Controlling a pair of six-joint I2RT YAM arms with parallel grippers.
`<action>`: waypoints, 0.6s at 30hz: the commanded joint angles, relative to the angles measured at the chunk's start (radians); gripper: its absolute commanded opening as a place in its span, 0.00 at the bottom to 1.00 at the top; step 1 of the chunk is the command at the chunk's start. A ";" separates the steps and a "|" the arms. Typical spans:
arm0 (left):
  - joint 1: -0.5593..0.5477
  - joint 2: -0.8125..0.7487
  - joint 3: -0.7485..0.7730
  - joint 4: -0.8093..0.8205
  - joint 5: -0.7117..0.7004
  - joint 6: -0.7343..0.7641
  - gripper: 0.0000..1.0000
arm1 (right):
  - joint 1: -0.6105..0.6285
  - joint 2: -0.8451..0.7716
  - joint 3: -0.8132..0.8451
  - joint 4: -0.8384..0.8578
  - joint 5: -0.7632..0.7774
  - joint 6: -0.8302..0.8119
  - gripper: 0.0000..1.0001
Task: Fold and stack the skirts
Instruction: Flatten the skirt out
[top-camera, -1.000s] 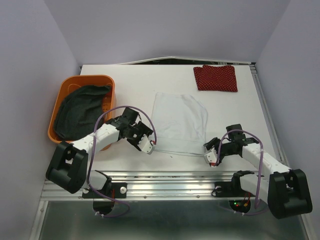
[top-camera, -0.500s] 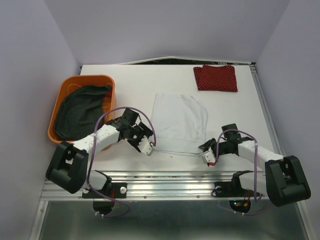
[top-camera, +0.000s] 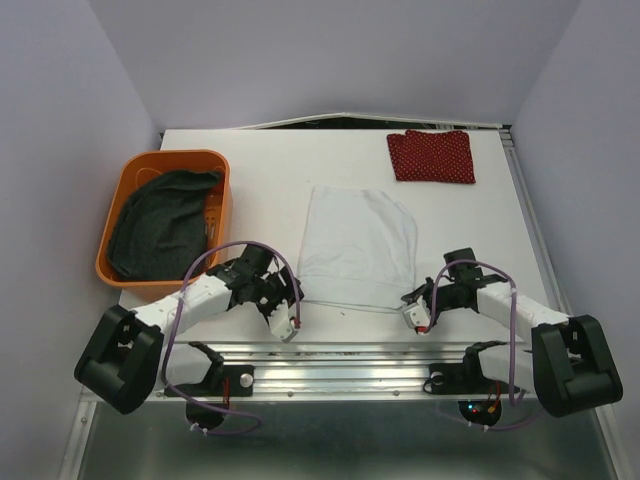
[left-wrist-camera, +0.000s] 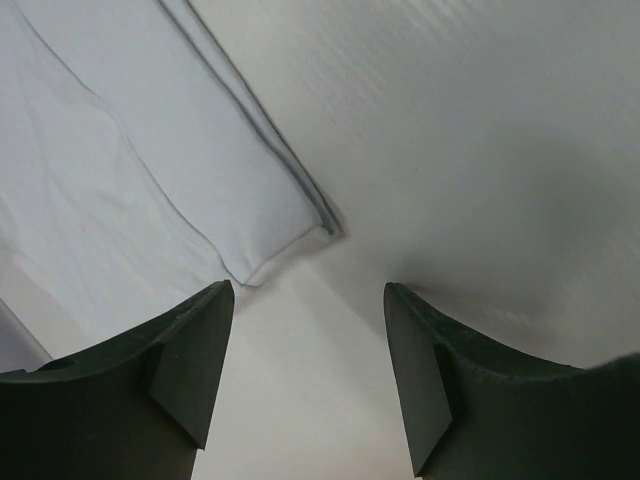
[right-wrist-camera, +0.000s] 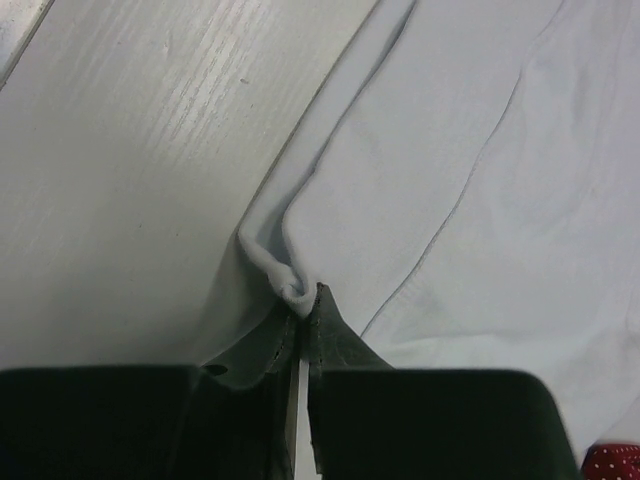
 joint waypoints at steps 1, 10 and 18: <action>-0.050 0.023 -0.004 0.058 0.039 0.273 0.72 | 0.009 -0.006 0.017 -0.045 -0.014 -0.576 0.01; -0.112 0.146 0.028 0.070 -0.011 0.324 0.40 | 0.009 -0.039 0.015 -0.060 -0.025 -0.518 0.01; -0.069 0.076 0.204 -0.030 0.091 -0.067 0.00 | 0.009 -0.111 0.122 -0.045 -0.070 -0.065 0.01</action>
